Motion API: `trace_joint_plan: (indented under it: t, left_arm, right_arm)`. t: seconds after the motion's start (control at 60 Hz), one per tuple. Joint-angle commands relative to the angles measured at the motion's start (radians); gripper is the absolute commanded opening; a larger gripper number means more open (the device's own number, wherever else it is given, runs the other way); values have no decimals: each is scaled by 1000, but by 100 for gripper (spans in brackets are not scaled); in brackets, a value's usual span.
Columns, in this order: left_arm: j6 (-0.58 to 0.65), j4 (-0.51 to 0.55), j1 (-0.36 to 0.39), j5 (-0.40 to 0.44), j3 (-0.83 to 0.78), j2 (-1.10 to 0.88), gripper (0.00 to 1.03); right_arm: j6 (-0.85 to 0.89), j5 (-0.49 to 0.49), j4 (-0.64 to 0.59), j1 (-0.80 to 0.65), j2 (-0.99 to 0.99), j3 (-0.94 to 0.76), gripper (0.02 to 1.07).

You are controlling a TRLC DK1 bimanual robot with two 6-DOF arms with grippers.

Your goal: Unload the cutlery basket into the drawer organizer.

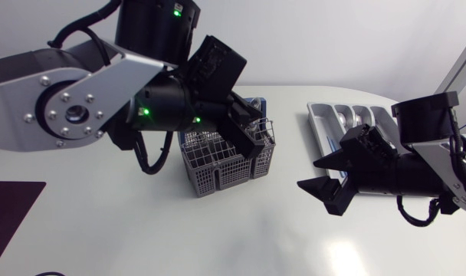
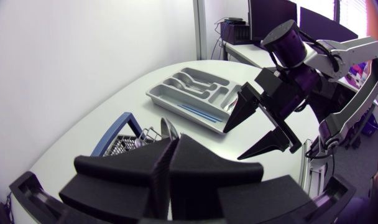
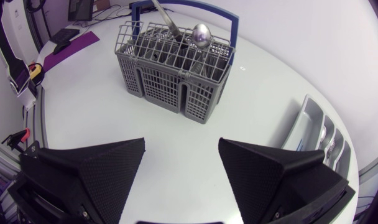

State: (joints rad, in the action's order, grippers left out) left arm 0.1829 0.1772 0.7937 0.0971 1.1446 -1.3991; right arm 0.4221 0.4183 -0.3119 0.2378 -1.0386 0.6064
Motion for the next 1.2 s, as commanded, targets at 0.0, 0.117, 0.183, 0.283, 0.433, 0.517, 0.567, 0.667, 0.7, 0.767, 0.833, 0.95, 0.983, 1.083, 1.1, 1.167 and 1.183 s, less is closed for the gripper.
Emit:
trace_joint_plan:
  t: [0.0,0.117,0.183,0.283,0.433,0.517,0.567,0.667,0.7,0.767,0.833,0.95,0.983,1.083,1.1,1.167,1.183]
  left_arm:
    - [-16,-27,45,-53,-36,25,13]
    - [-3,-47,99,-149,-43,23,13]
    - [4,-58,131,-200,-45,18,13]
    - [13,-85,170,-272,-43,-1,13]
    - [36,-124,208,-356,-45,-35,13]
    - [52,-145,228,-372,-62,-47,13]
    - [63,-173,236,-389,-79,-55,13]
    - [87,-205,260,-413,-108,-72,13]
    - [105,-234,268,-427,-125,-77,13]
    - [144,-291,288,-461,-155,-80,13]
    - [165,-331,302,-481,-180,-81,13]
    - [179,-397,320,-511,-227,-83,13]
    - [178,-415,320,-517,-235,-84,13]
    - [164,-470,320,-522,-264,-87,13]
    - [159,-481,320,-522,-267,-86,13]
    - [135,-513,314,-527,-278,-81,13]
    - [130,-521,314,-527,-279,-81,13]
  right_arm:
    - [-16,-9,5,12,-5,-27,88]
    - [-17,-13,10,20,-15,-25,88]
    - [-20,-15,16,24,-23,-23,88]
    - [-25,-19,22,31,-31,-23,88]
    - [-26,-23,23,37,-37,-20,88]
    - [-26,-24,23,37,-41,-17,88]
    - [-25,-26,23,37,-44,-17,88]
    - [-25,-26,28,37,-49,-17,88]
    - [-25,-26,30,37,-51,-19,88]
    - [-26,-26,34,37,-54,-20,88]
    - [-26,-26,37,37,-58,-20,88]
    - [-26,-26,43,37,-64,-20,88]
    - [-25,-26,43,38,-66,-19,88]
    - [-26,-27,45,44,-72,-14,88]
    - [-26,-29,45,44,-74,-14,88]
    - [-26,-30,46,44,-78,-13,88]
    - [-26,-30,46,46,-80,-13,88]
